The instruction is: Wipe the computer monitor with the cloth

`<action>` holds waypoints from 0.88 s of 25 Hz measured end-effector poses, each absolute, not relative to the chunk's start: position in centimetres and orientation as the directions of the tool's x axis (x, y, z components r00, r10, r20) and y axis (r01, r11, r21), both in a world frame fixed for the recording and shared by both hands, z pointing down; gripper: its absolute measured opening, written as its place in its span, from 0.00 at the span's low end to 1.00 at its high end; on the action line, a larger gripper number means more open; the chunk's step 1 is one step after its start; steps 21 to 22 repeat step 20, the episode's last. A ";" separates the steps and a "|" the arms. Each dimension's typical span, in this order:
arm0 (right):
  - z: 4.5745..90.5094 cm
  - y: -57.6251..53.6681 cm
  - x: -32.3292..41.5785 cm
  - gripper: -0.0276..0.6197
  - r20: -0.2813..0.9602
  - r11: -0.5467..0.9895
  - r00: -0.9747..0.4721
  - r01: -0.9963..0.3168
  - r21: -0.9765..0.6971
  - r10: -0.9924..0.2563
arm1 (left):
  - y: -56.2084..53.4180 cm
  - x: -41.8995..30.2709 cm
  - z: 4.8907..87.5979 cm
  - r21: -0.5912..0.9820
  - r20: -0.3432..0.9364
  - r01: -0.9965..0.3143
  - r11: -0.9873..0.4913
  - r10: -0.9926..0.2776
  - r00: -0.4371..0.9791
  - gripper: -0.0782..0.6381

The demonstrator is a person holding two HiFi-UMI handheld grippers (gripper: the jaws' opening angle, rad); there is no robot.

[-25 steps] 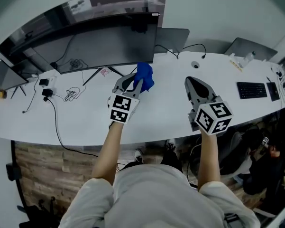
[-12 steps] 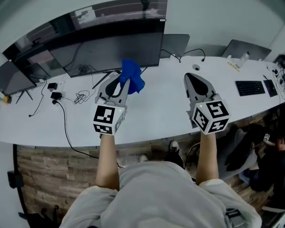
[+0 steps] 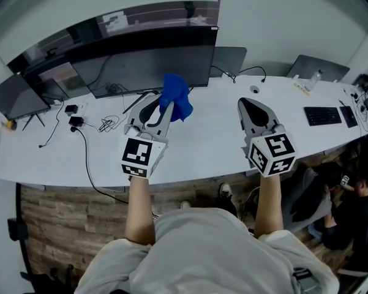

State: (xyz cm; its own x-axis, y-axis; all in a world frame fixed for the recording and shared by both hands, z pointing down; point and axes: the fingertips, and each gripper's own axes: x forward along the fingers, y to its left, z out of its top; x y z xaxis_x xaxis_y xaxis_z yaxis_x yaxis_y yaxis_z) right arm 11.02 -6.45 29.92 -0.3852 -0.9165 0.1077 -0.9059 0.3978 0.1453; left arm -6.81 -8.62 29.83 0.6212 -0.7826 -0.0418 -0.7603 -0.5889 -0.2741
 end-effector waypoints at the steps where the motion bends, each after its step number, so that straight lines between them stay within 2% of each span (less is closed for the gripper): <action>1: 29.9 -6.3 11.0 0.06 0.105 0.399 -0.387 -0.905 0.150 -0.916 | -8.4 -6.7 29.8 -0.277 -0.045 -0.758 -0.590 -0.781 0.623 0.21; 22: 31.6 -5.8 11.7 0.06 0.139 0.408 -0.389 -0.900 0.155 -0.911 | -7.7 -5.1 31.7 -0.277 -0.011 -0.745 -0.606 -0.774 0.633 0.21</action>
